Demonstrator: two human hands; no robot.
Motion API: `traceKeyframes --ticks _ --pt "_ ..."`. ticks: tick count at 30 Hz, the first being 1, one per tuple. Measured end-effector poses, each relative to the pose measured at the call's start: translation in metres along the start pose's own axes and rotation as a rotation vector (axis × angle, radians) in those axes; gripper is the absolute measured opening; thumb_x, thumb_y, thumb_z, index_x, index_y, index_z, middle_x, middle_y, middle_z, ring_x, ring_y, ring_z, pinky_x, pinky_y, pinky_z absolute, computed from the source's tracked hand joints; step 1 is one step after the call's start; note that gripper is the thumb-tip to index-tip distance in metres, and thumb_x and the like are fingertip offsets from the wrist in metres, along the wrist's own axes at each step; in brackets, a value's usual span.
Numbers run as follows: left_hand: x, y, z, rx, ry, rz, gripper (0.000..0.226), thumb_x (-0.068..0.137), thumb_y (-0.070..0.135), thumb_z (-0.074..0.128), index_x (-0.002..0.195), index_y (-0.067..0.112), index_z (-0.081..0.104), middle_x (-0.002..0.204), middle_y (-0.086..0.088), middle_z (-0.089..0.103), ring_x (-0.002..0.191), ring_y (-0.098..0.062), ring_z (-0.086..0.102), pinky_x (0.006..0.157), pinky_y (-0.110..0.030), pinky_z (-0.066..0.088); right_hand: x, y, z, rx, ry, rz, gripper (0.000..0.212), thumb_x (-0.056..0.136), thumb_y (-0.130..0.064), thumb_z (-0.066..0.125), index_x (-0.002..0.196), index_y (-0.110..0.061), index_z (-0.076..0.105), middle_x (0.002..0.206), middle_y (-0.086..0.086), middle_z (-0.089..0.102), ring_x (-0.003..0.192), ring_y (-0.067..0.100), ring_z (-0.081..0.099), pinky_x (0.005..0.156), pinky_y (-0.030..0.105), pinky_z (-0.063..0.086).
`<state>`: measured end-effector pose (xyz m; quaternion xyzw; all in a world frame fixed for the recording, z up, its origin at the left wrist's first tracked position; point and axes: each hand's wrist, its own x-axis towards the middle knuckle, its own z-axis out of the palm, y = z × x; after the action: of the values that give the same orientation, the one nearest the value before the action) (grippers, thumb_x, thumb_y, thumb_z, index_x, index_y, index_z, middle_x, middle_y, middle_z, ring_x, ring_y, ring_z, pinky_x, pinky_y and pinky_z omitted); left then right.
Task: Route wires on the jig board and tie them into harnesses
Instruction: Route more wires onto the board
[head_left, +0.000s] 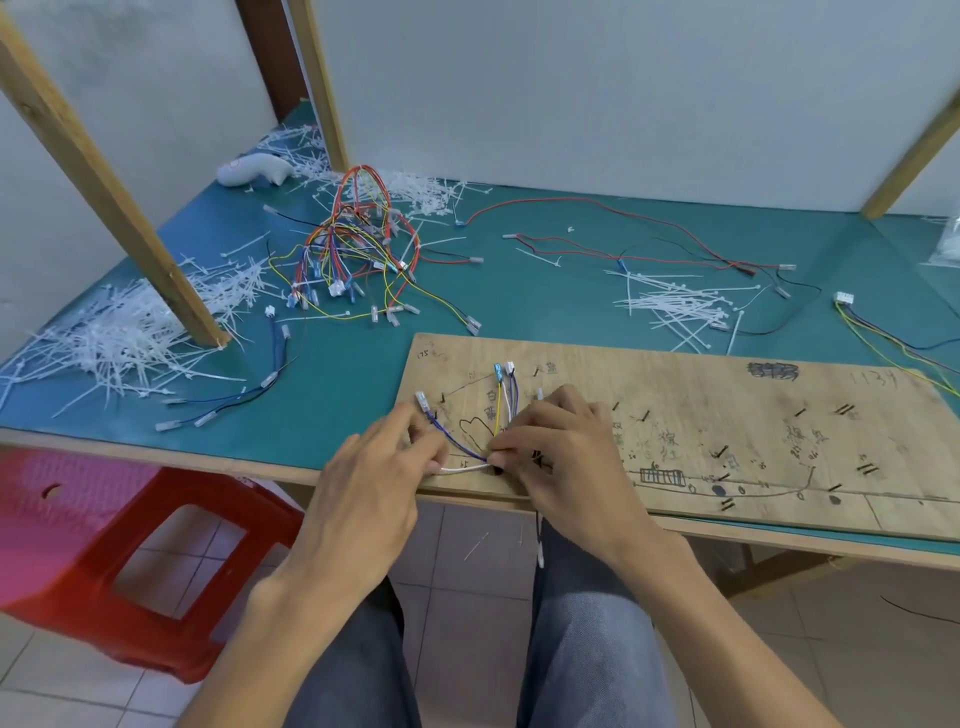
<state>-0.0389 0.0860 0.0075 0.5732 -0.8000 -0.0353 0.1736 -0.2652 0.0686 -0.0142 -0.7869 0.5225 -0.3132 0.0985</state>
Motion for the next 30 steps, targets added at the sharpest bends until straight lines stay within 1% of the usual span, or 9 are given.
traceKeyframes --ticks 4,8,10,13,17,21,24,27,30 --pt "0.012 -0.014 -0.013 -0.215 0.013 -0.054 0.016 0.093 0.016 0.078 0.089 0.03 0.071 0.085 0.024 0.056 0.082 -0.003 0.055 0.073 -0.025 0.045 0.003 0.001 0.009 0.021 -0.024 -0.005 0.003 0.093 -0.033 0.079 0.091 -0.034 0.081 0.091 -0.02 0.067 0.097 0.016 0.049 0.076 0.041 0.032" --pt "0.047 -0.022 -0.017 -0.298 -0.021 -0.203 0.005 0.088 0.03 0.084 0.086 0.034 0.081 0.074 0.031 0.062 0.086 0.02 0.057 0.064 -0.004 0.033 0.002 0.004 0.012 0.012 -0.017 -0.021 0.003 0.095 -0.035 0.077 0.094 -0.034 0.08 0.091 -0.02 0.064 0.097 0.015 0.046 0.075 0.04 0.033" --pt "0.065 -0.023 -0.018 -0.301 -0.076 -0.203 0.01 0.086 0.027 0.086 0.082 0.035 0.082 0.07 0.026 0.065 0.08 0.014 0.06 0.062 -0.005 0.035 0.002 0.003 0.013 -0.007 -0.017 -0.036 0.005 0.096 -0.036 0.074 0.095 -0.035 0.079 0.092 -0.019 0.063 0.097 0.015 0.047 0.076 0.04 0.034" --pt "0.079 -0.027 -0.019 -0.276 -0.147 -0.197 0.016 0.085 0.023 0.086 0.078 0.035 0.08 0.073 0.02 0.069 0.074 0.005 0.061 0.065 -0.017 0.045 0.002 0.004 0.014 -0.011 -0.019 -0.043 0.008 0.097 -0.037 0.071 0.096 -0.034 0.078 0.093 -0.019 0.062 0.097 0.014 0.047 0.076 0.038 0.031" --pt "0.084 -0.025 -0.015 -0.192 -0.157 -0.191 0.014 0.086 0.017 0.086 0.082 0.03 0.081 0.076 0.014 0.07 0.077 -0.001 0.063 0.062 -0.019 0.043 0.002 0.004 0.016 -0.029 -0.008 -0.042 0.007 0.097 -0.038 0.072 0.097 -0.035 0.078 0.092 -0.019 0.062 0.097 0.014 0.047 0.077 0.034 0.026" --pt "0.085 -0.026 -0.013 -0.104 -0.204 -0.146 0.019 0.085 0.013 0.085 0.086 0.032 0.082 0.088 0.01 0.074 0.09 -0.014 0.071 0.078 -0.032 0.056 0.003 0.004 0.015 -0.001 -0.008 -0.034 0.004 0.095 -0.036 0.075 0.094 -0.034 0.078 0.091 -0.019 0.062 0.097 0.014 0.045 0.077 0.037 0.03" --pt "0.082 -0.024 -0.012 0.007 -0.139 -0.124 0.02 0.083 0.024 0.088 0.094 0.04 0.081 0.083 0.017 0.069 0.09 -0.011 0.067 0.072 -0.031 0.048 0.003 0.003 0.014 0.044 -0.018 0.0 0.002 0.093 -0.036 0.078 0.094 -0.034 0.078 0.09 -0.02 0.063 0.097 0.013 0.045 0.078 0.039 0.034" --pt "0.083 -0.019 -0.01 0.11 -0.093 -0.059 0.018 0.083 0.034 0.087 0.096 0.045 0.08 0.082 0.016 0.046 0.08 -0.011 0.054 0.069 -0.031 0.035 0.004 0.003 0.012 0.123 -0.028 0.046 0.005 0.09 -0.037 0.082 0.093 -0.035 0.078 0.09 -0.021 0.064 0.099 0.012 0.046 0.082 0.041 0.036" --pt "0.079 -0.013 -0.011 0.131 -0.117 -0.034 0.021 0.086 0.025 0.083 0.099 0.041 0.081 0.095 0.011 0.055 0.094 -0.022 0.065 0.069 -0.032 0.038 0.006 0.004 0.01 0.185 -0.028 0.091 0.011 0.085 -0.043 0.086 0.088 -0.034 0.08 0.085 -0.021 0.065 0.098 0.01 0.046 0.085 0.04 0.034"
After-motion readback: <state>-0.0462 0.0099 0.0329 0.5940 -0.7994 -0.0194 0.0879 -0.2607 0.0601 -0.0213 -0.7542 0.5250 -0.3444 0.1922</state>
